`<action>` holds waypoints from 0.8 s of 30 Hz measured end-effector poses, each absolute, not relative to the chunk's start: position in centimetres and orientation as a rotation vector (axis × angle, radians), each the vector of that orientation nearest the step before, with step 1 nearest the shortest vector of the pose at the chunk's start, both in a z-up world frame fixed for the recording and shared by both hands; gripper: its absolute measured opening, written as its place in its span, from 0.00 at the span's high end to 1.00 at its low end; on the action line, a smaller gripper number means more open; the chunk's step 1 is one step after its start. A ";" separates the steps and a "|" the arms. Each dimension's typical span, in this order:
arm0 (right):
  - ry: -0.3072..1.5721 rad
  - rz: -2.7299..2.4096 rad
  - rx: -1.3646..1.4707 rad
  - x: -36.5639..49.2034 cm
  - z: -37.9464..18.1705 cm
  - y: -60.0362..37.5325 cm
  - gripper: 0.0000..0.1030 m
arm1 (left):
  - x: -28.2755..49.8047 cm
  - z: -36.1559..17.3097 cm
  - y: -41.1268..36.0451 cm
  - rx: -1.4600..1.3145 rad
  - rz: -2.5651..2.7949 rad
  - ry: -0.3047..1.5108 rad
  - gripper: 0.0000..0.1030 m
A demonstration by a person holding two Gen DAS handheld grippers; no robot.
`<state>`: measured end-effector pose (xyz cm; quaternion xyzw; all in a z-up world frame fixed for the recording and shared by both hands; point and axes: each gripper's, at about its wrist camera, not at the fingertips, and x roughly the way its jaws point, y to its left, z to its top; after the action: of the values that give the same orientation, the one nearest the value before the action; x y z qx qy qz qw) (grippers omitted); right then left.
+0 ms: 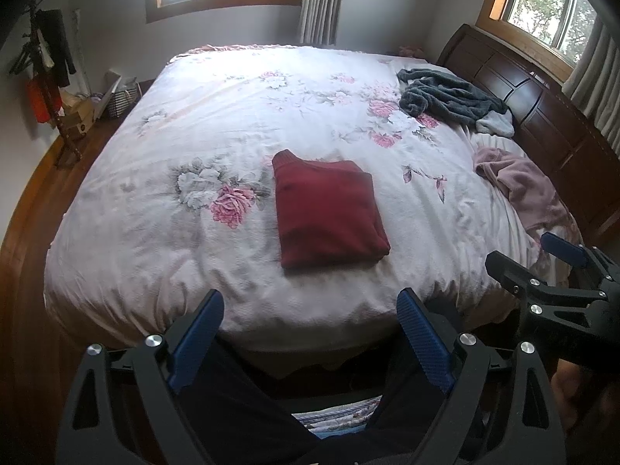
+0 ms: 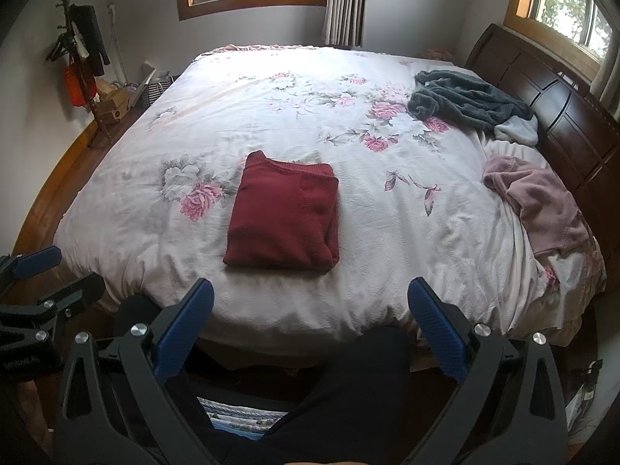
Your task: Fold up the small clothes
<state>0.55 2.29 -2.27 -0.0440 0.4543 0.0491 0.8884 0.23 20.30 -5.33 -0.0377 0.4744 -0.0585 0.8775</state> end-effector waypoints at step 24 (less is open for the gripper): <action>0.943 0.107 -0.083 0.8 -2.4 2.0 0.03 | 0.0 -5.6 20.1 -0.077 -0.123 0.992 0.12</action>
<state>0.80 1.99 -2.41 -0.0397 0.4540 0.0513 0.8886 -0.03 20.11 -5.65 -0.0367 0.4754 -0.0589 0.8770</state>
